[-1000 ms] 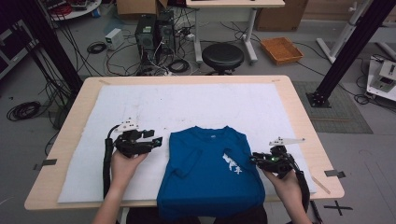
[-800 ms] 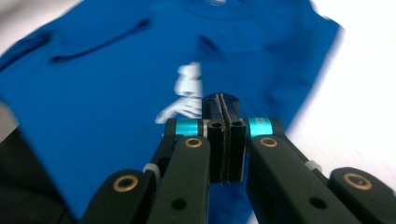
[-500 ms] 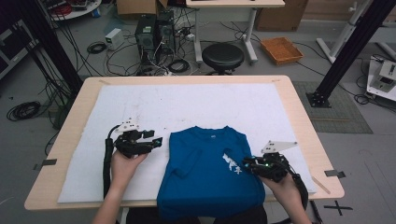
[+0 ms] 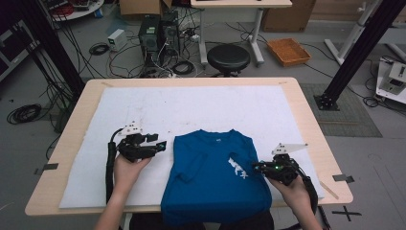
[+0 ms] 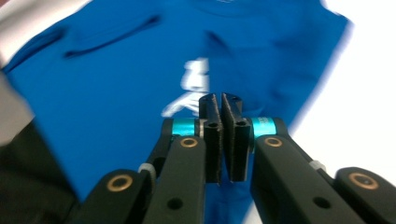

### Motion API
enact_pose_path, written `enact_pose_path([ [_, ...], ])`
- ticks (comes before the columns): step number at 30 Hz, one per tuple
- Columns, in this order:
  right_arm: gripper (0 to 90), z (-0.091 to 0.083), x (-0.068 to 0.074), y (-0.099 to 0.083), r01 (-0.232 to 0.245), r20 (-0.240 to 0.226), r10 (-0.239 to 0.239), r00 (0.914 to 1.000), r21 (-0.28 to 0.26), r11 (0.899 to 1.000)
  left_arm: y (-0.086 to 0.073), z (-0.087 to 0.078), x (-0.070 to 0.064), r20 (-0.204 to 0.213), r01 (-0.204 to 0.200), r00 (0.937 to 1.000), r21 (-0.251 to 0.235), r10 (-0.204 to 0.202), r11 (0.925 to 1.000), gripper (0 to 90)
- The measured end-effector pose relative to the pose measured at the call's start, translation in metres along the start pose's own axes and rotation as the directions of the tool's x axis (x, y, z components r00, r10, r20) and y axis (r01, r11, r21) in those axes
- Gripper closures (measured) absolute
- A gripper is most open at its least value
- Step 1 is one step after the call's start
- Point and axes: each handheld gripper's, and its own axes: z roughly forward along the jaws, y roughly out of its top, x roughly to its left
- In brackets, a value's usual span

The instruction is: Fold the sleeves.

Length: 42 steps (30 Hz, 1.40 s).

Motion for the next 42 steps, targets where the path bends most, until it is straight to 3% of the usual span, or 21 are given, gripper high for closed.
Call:
enact_pose_path([
  [4,88.2,0.003,0.007,0.002,0.079,-0.078,-0.075,0.9942,0.056,0.995,0.0,0.0,0.0,0.001,-0.001,1.0,0.002,0.001,1.0,45.0],
  [8,88.0,0.008,0.009,0.0,0.149,-0.151,-0.129,0.9801,0.129,0.98,0.0,0.0,0.0,0.003,0.0,1.0,0.001,0.0,1.0,45.0],
  [10,81.3,0.008,0.011,0.001,0.177,-0.168,-0.155,0.9736,0.13,0.975,0.0,0.0,0.0,0.002,-0.002,1.0,0.001,0.002,1.0,45.0],
  [12,75.8,0.005,0.01,0.002,0.166,-0.169,-0.148,0.9744,0.097,0.981,0.0,0.0,0.0,0.001,-0.002,1.0,-0.001,0.002,1.0,45.0],
  [15,64.8,0.002,0.005,0.007,0.119,-0.111,-0.114,0.9873,0.039,0.992,0.0,0.0,0.0,0.001,-0.004,1.0,-0.003,0.004,1.0,45.0],
  [17,56.5,0.002,0.0,0.011,0.067,-0.05,-0.066,0.9965,0.003,0.998,0.0,0.001,0.0,-0.002,-0.002,1.0,-0.004,0.002,1.0,45.0],
  [19,54.4,0.001,-0.009,0.017,0.001,0.027,0.0,0.9996,-0.039,0.999,0.0,0.001,-0.001,-0.003,-0.005,1.0,0.0,0.005,1.0,44.9],
  [22,54.1,0.007,-0.028,0.024,-0.083,0.132,0.094,0.9867,-0.088,0.993,0.001,0.003,-0.002,-0.003,-0.007,1.0,0.002,0.007,1.0,45.0],
  [23,54.1,0.007,-0.028,0.024,-0.083,0.132,0.094,0.9867,-0.088,0.993,0.001,0.003,-0.002,-0.003,-0.007,1.0,0.002,0.007,1.0,45.0],
  [24,54.4,0.015,-0.04,0.027,-0.124,0.172,0.137,0.9755,-0.083,0.989,0.0,0.004,-0.003,-0.004,-0.006,1.0,0.003,0.006,1.0,45.0],
  [25,54.4,0.015,-0.04,0.027,-0.124,0.172,0.137,0.9755,-0.083,0.989,0.0,0.004,-0.003,-0.004,-0.006,1.0,0.003,0.006,1.0,44.9],
  [27,57.4,0.03,-0.054,0.029,-0.165,0.197,0.173,0.965,-0.057,0.985,0.0,0.004,-0.002,-0.005,-0.006,1.0,0.005,0.006,1.0,45.0],
  [28,60.9,0.033,-0.056,0.03,-0.175,0.196,0.181,0.9638,-0.046,0.984,0.0,0.004,-0.002,-0.006,-0.005,1.0,0.008,0.005,1.0,45.0],
  [31,83.3,0.042,-0.059,0.03,-0.132,0.197,0.131,0.9716,-0.007,0.991,0.0,0.005,-0.001,-0.007,-0.003,1.0,0.005,0.003,1.0,45.0],
  [32,87.1,0.044,-0.059,0.03,-0.119,0.206,0.118,0.9714,-0.008,0.993,0.0,0.005,-0.001,-0.008,-0.003,1.0,0.004,0.003,1.0,45.0],
  [35,87.3,0.043,-0.061,0.03,-0.126,0.226,0.127,0.9658,-0.017,0.992,0.0,0.005,-0.001,-0.011,-0.002,0.9999,0.004,0.002,1.0,45.0],
  [36,84.6,0.043,-0.061,0.03,-0.127,0.23,0.128,0.9646,-0.02,0.992,0.0,0.005,-0.001,-0.01,-0.003,0.9999,0.005,0.004,1.0,45.0],
  [37,74.8,0.042,-0.061,0.03,-0.123,0.233,0.126,0.9642,-0.028,0.992,0.0,0.005,-0.002,-0.009,-0.001,1.0,0.004,0.002,1.0,45.0],
  [42,52.8,0.026,-0.057,0.034,-0.092,0.223,0.12,0.9674,-0.132,0.987,0.001,0.0,-0.002,-0.013,-0.013,0.9998,0.005,0.013,0.9999,45.0],
])
